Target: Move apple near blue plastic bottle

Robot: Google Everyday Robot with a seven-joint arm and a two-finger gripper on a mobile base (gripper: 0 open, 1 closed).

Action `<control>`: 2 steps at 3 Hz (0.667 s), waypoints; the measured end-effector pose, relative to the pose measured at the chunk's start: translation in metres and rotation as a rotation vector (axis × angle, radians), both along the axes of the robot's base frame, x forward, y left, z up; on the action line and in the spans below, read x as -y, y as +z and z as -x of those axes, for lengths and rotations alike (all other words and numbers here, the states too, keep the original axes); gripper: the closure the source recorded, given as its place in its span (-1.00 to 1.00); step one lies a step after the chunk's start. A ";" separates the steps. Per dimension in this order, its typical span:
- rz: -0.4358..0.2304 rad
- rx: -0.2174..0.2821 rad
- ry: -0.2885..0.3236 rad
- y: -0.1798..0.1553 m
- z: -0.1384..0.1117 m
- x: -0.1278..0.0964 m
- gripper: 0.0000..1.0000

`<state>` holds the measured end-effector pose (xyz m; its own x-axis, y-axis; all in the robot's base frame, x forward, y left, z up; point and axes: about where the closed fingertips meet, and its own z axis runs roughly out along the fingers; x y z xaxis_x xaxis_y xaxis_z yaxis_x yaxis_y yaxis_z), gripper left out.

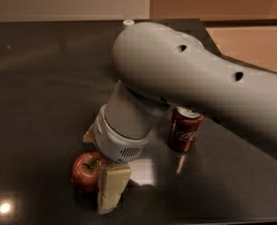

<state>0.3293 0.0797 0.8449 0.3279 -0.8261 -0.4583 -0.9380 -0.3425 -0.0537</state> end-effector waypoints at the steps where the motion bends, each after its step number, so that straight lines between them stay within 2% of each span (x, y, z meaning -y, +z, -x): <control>1: 0.002 -0.021 0.010 -0.001 0.000 -0.002 -0.19; 2: 0.000 -0.044 0.004 0.005 -0.003 -0.001 0.27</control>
Offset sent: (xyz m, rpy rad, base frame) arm 0.0093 -0.0028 0.0104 0.0056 0.0832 -0.0066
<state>0.3324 0.0805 0.8497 0.3107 -0.8246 -0.4728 -0.9380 -0.3465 -0.0121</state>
